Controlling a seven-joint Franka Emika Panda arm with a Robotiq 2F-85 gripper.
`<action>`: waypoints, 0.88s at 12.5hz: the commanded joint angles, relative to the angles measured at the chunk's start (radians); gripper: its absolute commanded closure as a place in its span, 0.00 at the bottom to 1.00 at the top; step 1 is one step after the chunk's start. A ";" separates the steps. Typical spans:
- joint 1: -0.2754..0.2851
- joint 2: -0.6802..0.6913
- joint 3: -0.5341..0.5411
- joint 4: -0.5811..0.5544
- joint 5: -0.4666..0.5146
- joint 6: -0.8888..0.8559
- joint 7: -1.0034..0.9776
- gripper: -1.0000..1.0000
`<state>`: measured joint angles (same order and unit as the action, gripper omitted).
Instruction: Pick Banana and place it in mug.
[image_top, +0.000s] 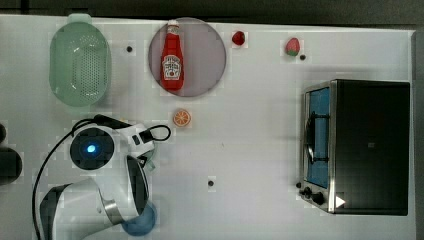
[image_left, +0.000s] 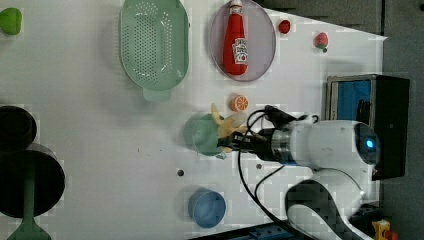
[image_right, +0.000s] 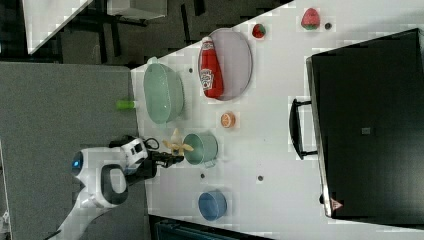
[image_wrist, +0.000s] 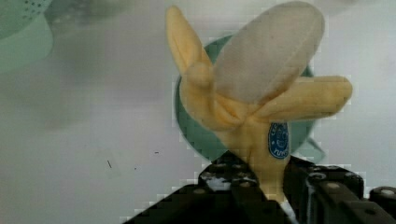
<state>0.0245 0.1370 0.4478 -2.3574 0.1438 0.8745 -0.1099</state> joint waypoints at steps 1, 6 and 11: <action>0.005 0.052 -0.004 -0.002 -0.014 0.067 0.056 0.69; 0.003 0.029 -0.011 0.004 -0.019 0.102 0.154 0.06; 0.000 -0.168 -0.032 0.014 -0.013 0.014 0.154 0.00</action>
<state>0.0199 0.0171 0.4229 -2.3867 0.1141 0.8794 -0.0117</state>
